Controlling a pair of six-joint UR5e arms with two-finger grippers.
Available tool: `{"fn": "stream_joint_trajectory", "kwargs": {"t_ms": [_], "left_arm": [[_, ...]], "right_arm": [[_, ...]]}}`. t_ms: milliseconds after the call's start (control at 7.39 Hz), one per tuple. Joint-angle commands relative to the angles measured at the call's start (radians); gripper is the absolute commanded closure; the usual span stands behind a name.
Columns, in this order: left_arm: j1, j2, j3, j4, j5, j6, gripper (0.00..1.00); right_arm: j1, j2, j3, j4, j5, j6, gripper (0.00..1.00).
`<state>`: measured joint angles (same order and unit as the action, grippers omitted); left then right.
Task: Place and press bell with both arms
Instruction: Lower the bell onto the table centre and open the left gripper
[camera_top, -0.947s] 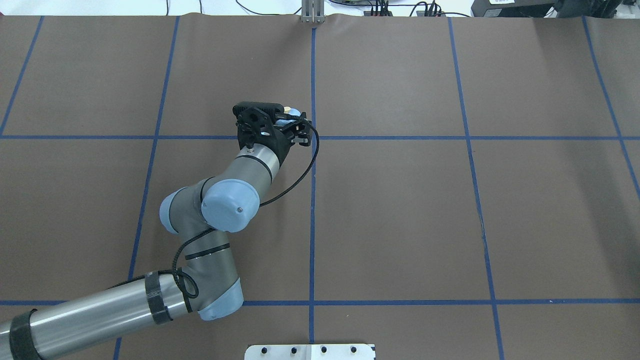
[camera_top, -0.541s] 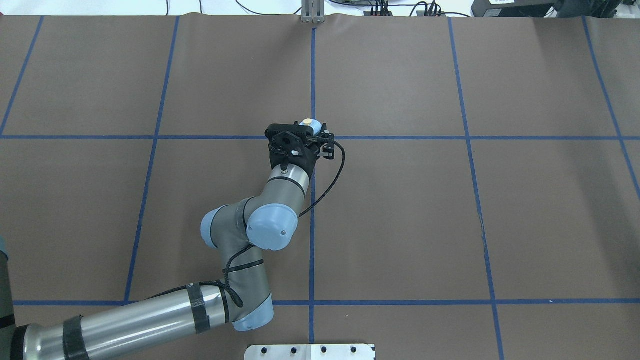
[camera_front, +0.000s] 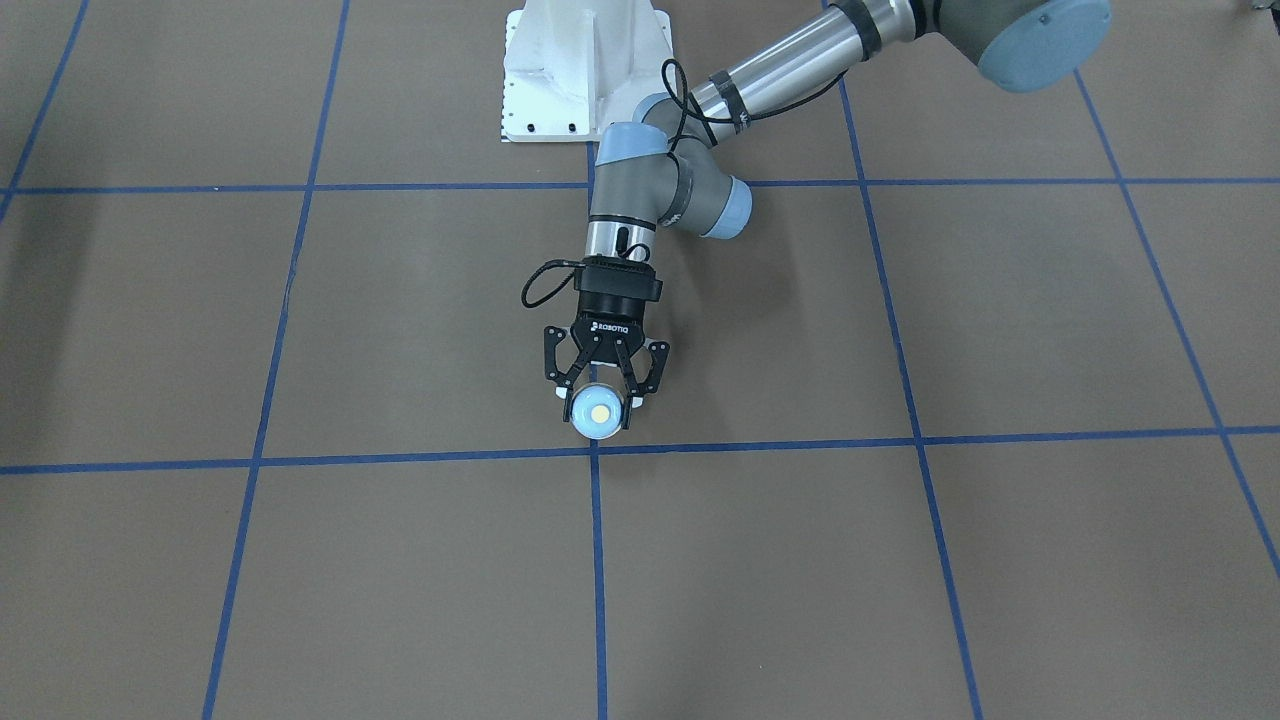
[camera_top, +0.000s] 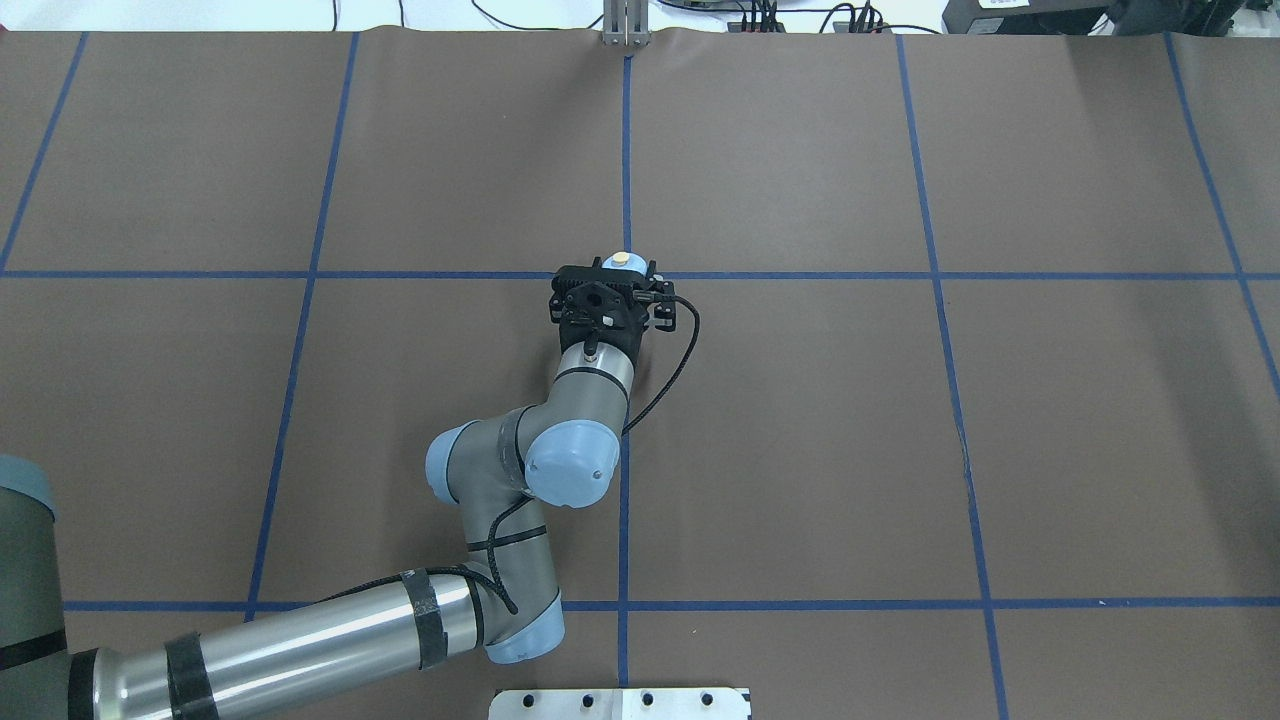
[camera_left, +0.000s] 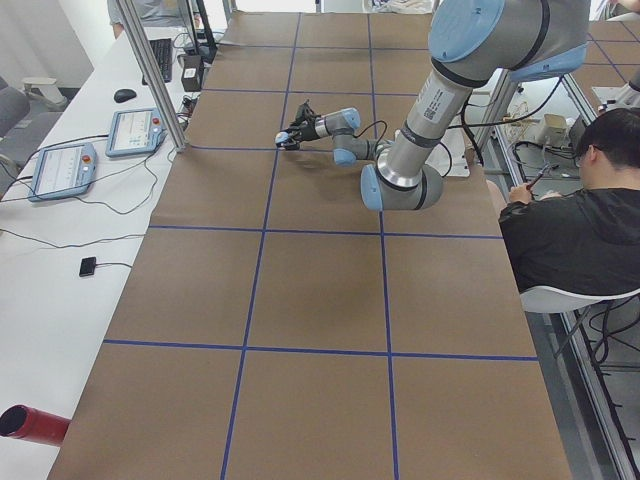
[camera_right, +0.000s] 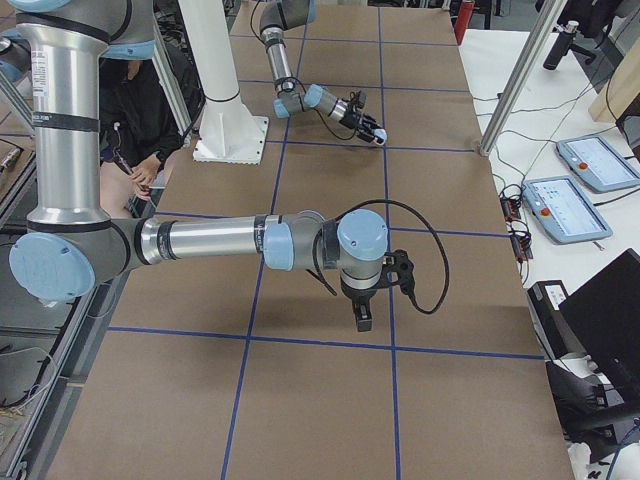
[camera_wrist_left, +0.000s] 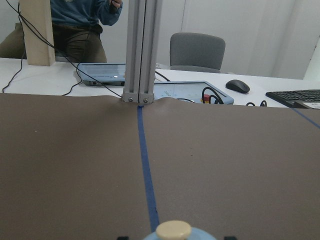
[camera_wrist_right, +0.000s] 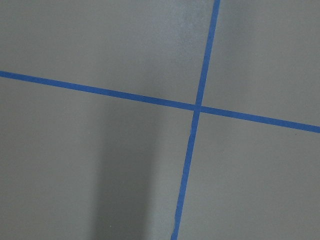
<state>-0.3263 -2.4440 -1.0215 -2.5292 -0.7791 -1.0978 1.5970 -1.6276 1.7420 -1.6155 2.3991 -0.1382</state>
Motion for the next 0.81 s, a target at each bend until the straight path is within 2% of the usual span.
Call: {"fn": "stream_joint_trajectory", "kwargs": {"t_ms": [0, 271, 406, 541, 676], "left_arm": [[0.003, -0.009, 0.020, 0.001, -0.003, 0.001, 1.00], [0.001, -0.021, 0.026, 0.009, -0.011, 0.003, 0.99], [0.001, -0.029, 0.027, 0.009, -0.011, 0.003, 0.49], [0.001, -0.041, 0.029, 0.010, -0.011, 0.003, 0.07], [0.001, -0.040, 0.029, 0.010, -0.009, 0.003, 0.00]], "right_arm": [[0.000, 0.000, 0.001, 0.000, 0.000, 0.000, 0.00], [0.000, 0.002, 0.002, 0.000, 0.000, 0.000, 0.00], [0.000, 0.003, 0.001, 0.000, -0.002, 0.000, 0.00], [-0.002, 0.009, 0.002, 0.000, 0.000, 0.000, 0.00], [-0.002, 0.009, 0.001, 0.000, 0.000, 0.000, 0.00]]}}
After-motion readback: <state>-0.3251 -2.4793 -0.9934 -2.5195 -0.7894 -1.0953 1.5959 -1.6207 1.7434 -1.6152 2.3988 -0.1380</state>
